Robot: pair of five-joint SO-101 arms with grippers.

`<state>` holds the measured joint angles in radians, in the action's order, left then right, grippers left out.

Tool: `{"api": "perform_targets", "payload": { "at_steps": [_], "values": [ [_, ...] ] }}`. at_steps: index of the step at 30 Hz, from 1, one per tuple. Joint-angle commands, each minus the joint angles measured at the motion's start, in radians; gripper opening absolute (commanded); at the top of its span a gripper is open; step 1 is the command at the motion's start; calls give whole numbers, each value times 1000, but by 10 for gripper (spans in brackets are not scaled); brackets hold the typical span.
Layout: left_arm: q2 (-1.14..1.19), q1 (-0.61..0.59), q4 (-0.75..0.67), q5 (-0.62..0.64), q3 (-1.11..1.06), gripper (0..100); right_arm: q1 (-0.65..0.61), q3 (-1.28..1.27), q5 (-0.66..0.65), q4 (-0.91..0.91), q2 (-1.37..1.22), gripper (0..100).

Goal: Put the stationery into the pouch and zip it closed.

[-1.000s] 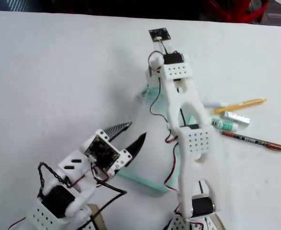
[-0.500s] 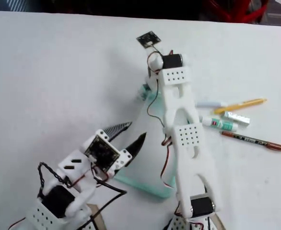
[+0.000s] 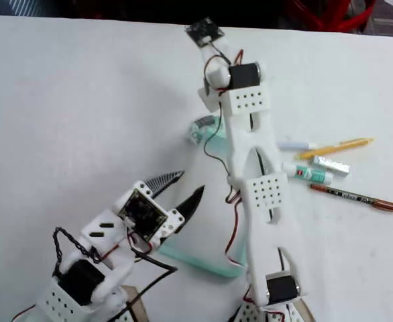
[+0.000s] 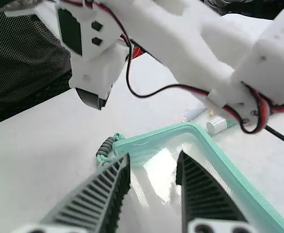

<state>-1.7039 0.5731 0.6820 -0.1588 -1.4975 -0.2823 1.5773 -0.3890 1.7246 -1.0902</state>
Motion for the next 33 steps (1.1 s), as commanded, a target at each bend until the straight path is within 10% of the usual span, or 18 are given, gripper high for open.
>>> {"api": "perform_targets", "payload": {
  "at_steps": [1,6,15,33],
  "values": [
    [-5,-8,-23,-5,6,166,-5,-203,80,4,163,67],
    [-4,-8,-23,-5,6,166,-15,-609,235,-22,328,287],
    [-2,-8,-23,-5,6,166,-2,-603,241,-236,234,287],
    [-5,-8,-18,-5,6,165,-50,-407,66,-93,-67,151]
  ]
}}
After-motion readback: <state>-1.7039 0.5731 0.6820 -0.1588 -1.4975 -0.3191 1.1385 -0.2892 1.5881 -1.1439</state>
